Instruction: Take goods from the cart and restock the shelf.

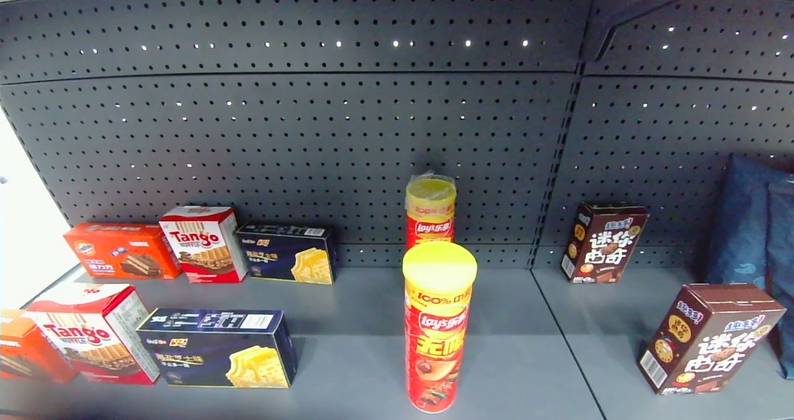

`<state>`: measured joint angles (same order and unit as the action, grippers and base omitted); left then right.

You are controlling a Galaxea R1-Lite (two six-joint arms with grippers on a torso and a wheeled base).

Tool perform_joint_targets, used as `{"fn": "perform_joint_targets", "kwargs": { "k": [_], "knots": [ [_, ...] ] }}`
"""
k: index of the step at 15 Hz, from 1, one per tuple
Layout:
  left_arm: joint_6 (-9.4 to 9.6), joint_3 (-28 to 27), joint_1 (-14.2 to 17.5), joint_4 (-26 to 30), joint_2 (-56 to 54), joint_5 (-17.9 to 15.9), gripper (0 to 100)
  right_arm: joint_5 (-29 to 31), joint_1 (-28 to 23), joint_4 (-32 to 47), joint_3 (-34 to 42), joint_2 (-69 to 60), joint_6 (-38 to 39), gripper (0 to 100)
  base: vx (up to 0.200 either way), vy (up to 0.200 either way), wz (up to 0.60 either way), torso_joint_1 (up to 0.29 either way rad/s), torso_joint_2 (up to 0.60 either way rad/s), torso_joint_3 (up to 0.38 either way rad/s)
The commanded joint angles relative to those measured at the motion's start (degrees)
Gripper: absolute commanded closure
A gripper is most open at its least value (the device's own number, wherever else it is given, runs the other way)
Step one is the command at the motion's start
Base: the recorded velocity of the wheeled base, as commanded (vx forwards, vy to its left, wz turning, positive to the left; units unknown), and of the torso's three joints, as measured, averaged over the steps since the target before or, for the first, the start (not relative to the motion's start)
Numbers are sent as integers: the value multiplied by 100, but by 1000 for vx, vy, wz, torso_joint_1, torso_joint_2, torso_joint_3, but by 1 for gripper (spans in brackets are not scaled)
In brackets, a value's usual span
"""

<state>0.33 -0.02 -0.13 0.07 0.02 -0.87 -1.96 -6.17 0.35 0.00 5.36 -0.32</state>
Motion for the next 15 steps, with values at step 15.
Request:
{"fn": "perform_joint_targets", "kwargs": {
  "k": [15],
  "knots": [
    [-7,-6,-4,1,-2,7,0,-6,-7,0,0,9,-3,0,0,0,0,0,0,0]
  ]
}}
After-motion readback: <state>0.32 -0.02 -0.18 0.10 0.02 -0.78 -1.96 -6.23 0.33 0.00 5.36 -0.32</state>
